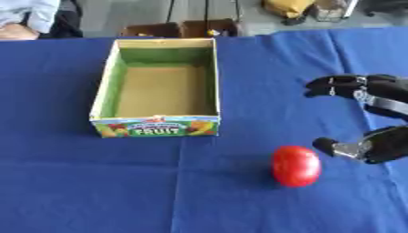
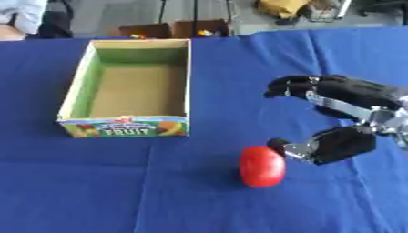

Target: Pick up objects on the table and place them in the box.

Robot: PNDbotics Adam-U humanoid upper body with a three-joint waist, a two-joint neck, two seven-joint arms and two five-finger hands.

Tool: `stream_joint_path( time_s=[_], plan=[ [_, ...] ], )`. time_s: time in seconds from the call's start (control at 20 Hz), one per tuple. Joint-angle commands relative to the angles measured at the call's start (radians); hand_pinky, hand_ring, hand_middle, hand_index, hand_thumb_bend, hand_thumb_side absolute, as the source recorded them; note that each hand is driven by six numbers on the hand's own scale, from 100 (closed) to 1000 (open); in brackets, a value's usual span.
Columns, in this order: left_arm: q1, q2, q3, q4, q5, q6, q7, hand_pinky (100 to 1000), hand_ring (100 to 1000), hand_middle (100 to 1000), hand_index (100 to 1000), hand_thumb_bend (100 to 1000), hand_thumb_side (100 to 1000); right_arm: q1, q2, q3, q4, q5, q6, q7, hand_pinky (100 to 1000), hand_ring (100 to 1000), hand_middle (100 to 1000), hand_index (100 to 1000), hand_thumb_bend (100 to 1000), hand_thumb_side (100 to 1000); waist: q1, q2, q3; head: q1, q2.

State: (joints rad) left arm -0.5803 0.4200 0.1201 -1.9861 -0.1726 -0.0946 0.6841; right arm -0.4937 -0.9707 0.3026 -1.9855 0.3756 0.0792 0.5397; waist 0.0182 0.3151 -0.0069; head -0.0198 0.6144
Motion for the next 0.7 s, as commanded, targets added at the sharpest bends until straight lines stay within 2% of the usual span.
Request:
stream_joint_path(
  time_s=[0.05, 0.15, 0.2, 0.3, 0.35, 0.4, 0.45, 0.5, 0.55, 0.7],
  plan=[
    [-0.017, 0.012, -0.001, -0.014, 0.002, -0.002, -0.005, 845, 931, 926, 924, 100, 1000, -0.005, -0.009, -0.006, -0.014, -0.012, -0.009, 0.008, 943, 1000, 992, 1000, 638, 868, -0.003, -0.016, -0.002, -0.004, -0.010],
    [-0.019, 0.011, -0.001, -0.014, 0.002, -0.002, -0.005, 845, 931, 925, 924, 100, 1000, 0.001, -0.004, 0.001, -0.014, -0.038, -0.009, 0.003, 965, 1000, 1000, 1000, 694, 916, -0.004, -0.015, -0.002, -0.005, -0.012],
    [-0.020, 0.011, -0.002, -0.014, 0.002, -0.002, -0.005, 845, 931, 925, 924, 100, 1000, 0.004, -0.003, 0.006, -0.014, -0.047, -0.009, 0.004, 976, 1000, 1000, 1000, 722, 910, -0.005, -0.015, -0.002, -0.006, -0.013],
    [-0.021, 0.010, -0.002, -0.014, 0.003, -0.001, -0.006, 845, 931, 924, 924, 100, 1000, 0.006, 0.001, 0.014, -0.014, -0.057, -0.013, 0.013, 983, 1000, 1000, 1000, 669, 861, -0.005, -0.014, -0.003, -0.007, -0.013],
    [-0.021, 0.009, -0.002, -0.014, 0.003, -0.001, -0.006, 845, 931, 923, 924, 100, 1000, 0.006, 0.004, 0.017, -0.014, -0.059, -0.016, 0.021, 983, 1000, 1000, 1000, 604, 768, -0.005, -0.014, -0.003, -0.007, -0.013],
    [-0.021, 0.009, -0.002, -0.014, 0.003, -0.001, -0.006, 845, 931, 923, 924, 100, 1000, 0.006, 0.005, 0.017, -0.014, -0.059, -0.016, 0.029, 981, 1000, 1000, 1000, 579, 733, -0.006, -0.014, -0.003, -0.007, -0.013],
    [-0.021, 0.009, -0.002, -0.014, 0.003, -0.001, -0.006, 845, 931, 922, 924, 100, 1000, 0.005, 0.007, 0.016, -0.014, -0.057, -0.013, 0.035, 976, 1000, 1000, 1000, 492, 654, -0.006, -0.015, -0.004, -0.008, -0.013],
    [-0.021, 0.009, -0.002, -0.014, 0.003, -0.001, -0.006, 845, 931, 922, 924, 100, 1000, 0.004, 0.008, 0.013, -0.014, -0.052, -0.007, 0.037, 973, 1000, 1000, 1000, 416, 621, -0.006, -0.015, -0.004, -0.008, -0.013],
    [-0.021, 0.009, -0.002, -0.014, 0.003, -0.001, -0.006, 844, 931, 921, 924, 100, 1000, 0.004, 0.010, 0.012, -0.014, -0.049, -0.002, 0.036, 972, 1000, 1000, 1000, 385, 613, -0.006, -0.015, -0.005, -0.008, -0.014],
    [-0.022, 0.009, -0.003, -0.014, 0.002, 0.000, -0.006, 844, 931, 920, 924, 100, 1000, 0.006, 0.016, 0.014, -0.014, -0.051, 0.002, 0.037, 970, 1000, 1000, 1000, 466, 640, -0.005, -0.014, -0.006, -0.009, -0.015]
  ],
)
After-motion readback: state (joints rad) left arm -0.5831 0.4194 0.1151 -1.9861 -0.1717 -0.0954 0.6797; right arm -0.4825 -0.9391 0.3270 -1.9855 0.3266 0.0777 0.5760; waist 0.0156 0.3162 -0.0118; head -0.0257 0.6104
